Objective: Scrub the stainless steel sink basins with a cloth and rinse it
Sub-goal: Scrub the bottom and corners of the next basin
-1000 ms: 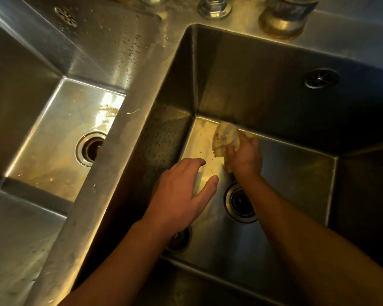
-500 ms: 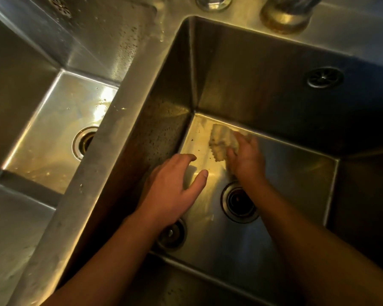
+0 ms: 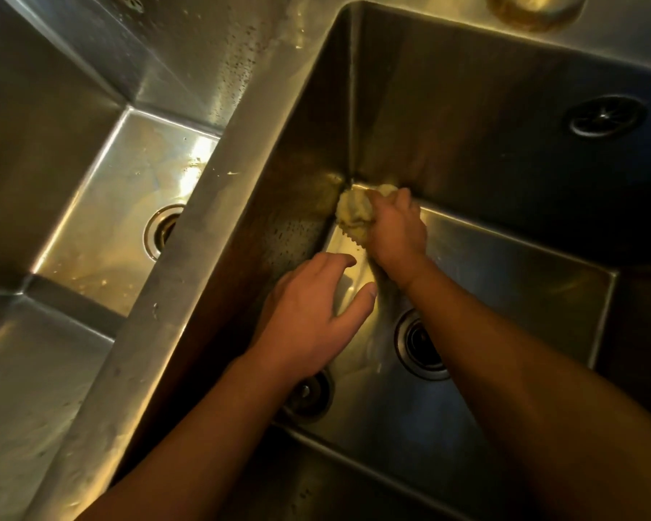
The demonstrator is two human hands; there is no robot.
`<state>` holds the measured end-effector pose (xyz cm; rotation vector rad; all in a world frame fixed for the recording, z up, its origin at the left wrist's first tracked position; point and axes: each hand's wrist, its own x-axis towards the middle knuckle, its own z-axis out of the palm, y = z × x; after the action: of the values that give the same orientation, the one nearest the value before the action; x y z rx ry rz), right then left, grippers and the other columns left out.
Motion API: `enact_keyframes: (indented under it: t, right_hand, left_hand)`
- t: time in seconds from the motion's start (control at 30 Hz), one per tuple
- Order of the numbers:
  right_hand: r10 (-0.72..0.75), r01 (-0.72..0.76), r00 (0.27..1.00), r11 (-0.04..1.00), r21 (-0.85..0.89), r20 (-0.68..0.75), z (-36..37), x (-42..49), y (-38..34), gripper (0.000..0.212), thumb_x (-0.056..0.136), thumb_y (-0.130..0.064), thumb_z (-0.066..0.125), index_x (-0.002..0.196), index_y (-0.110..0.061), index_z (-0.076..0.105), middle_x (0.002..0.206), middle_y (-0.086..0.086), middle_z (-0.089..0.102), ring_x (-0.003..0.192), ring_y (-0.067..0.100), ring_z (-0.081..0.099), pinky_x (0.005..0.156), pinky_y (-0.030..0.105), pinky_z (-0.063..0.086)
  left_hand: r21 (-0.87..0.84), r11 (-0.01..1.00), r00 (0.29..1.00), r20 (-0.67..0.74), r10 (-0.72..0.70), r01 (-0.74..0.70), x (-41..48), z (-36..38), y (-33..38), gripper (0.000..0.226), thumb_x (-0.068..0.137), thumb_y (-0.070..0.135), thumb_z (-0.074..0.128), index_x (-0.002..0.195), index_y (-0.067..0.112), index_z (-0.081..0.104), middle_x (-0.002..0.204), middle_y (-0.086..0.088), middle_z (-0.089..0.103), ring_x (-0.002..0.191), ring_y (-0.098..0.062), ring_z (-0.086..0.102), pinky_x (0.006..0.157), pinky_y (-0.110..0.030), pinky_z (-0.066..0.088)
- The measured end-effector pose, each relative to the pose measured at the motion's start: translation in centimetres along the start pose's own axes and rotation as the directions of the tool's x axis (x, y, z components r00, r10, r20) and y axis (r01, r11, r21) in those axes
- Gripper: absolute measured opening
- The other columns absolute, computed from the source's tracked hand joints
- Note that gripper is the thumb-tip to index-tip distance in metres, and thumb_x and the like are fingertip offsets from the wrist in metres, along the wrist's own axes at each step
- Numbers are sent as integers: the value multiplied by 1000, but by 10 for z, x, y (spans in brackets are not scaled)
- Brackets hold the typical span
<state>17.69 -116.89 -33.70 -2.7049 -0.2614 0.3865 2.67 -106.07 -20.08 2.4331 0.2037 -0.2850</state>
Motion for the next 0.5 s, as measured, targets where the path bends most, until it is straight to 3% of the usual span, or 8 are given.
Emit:
enact_keyframes:
  t: [0.17, 0.27, 0.33, 0.5]
  right_hand:
    - [-169, 173, 980, 984, -39, 104, -3, -6, -10, 54, 88, -35, 60, 140, -34, 48, 139, 13, 38, 123, 36, 38, 93, 42, 46]
    - [-326, 332, 928, 943, -8, 179, -3, -28, -4, 52, 84, -49, 50, 135, -37, 53, 131, 7, 44, 118, 31, 40, 97, 45, 40]
    - [-360, 356, 894, 932, 64, 267, -3, -44, 2, 54, 80, -58, 43, 128, -39, 59, 126, 2, 46, 115, 26, 40, 97, 41, 37]
    - [-418, 399, 830, 907, 131, 368, -5, -84, 31, 36, 82, -33, 69, 118, -32, 65, 117, -1, 49, 105, 20, 45, 91, 37, 44]
  left_hand:
    - [8, 1000, 1000, -2, -14, 14, 0, 0, -2, 50, 92, 58, 44, 126, 25, 59, 120, 9, 60, 108, -8, 57, 87, -30, 47]
    - [-1, 1000, 1000, -17, -16, 16, -1, 1, -5, 44, 91, 58, 45, 118, 27, 60, 112, 9, 61, 102, -8, 58, 85, -33, 49]
    - [6, 1000, 1000, -16, -19, 19, -2, 1, -7, 44, 90, 59, 43, 117, 28, 59, 109, 9, 61, 99, -9, 58, 84, -36, 50]
    - [19, 1000, 1000, 12, -22, 22, -2, 4, -10, 51, 90, 63, 40, 123, 28, 58, 117, 9, 61, 105, -10, 60, 85, -37, 52]
